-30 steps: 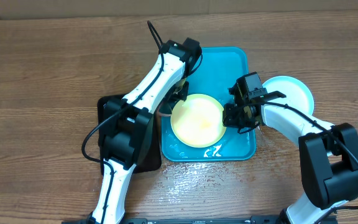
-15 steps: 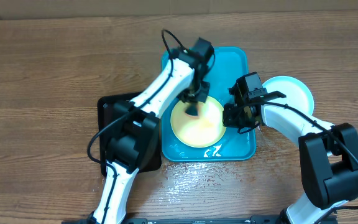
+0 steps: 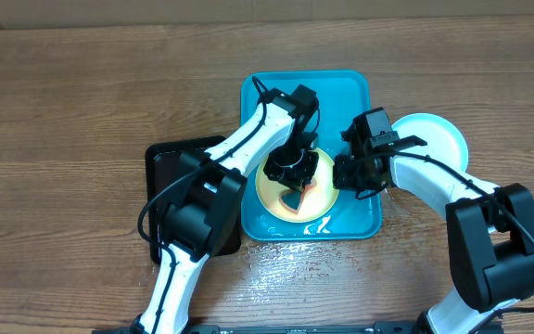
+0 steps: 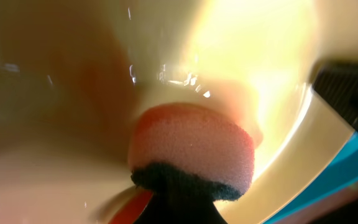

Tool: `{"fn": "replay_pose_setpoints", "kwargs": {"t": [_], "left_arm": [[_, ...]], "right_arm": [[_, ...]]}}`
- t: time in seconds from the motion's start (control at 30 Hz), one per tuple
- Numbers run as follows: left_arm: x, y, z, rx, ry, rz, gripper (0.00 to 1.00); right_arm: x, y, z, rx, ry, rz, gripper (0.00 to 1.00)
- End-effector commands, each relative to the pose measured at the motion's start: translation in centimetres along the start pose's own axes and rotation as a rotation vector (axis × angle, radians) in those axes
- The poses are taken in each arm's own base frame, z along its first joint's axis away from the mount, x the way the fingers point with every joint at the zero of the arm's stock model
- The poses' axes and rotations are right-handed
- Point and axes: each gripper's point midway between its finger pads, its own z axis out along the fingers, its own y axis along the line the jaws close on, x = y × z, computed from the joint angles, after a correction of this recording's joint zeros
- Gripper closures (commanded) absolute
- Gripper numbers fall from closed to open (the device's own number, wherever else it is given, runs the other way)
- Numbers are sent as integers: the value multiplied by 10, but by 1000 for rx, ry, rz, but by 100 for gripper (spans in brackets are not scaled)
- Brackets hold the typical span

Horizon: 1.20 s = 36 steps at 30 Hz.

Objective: Clean dirty plates on tray and stack at the side
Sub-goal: 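Continue scrubbing the yellow plate's center with the left gripper's sponge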

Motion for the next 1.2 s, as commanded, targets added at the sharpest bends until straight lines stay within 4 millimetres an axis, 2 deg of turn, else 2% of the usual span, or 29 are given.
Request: {"fn": "replay_pose_setpoints", "kwargs": {"t": [0.0,0.1,0.27,0.5,0.8,0.87,1.03,1.17], "left_arm": [[10,-1,-5,-16,17,73,96],[8,34,-10,-212,-6,-1,95],[-7,101,-38,-570,-124,-136,96],[-23,124,-55,-693,-212,-147,96],[-46,121,-59,-683,-316,-150,96],[-52,111,-53,-616,-322,-125,96],[-68,61,-31,-354,-317,56,96],[-73,42,-27,-282,-327,151,96]], "right_arm": [[12,-31,10,121,27,25,96],[12,-31,10,121,27,26,96],[12,-31,10,121,27,25,96],[12,-31,10,122,27,25,96],[12,-33,10,129,25,25,96],[12,-33,10,129,26,26,96],[13,-33,10,131,31,27,96],[14,-33,10,132,35,28,96]]}}
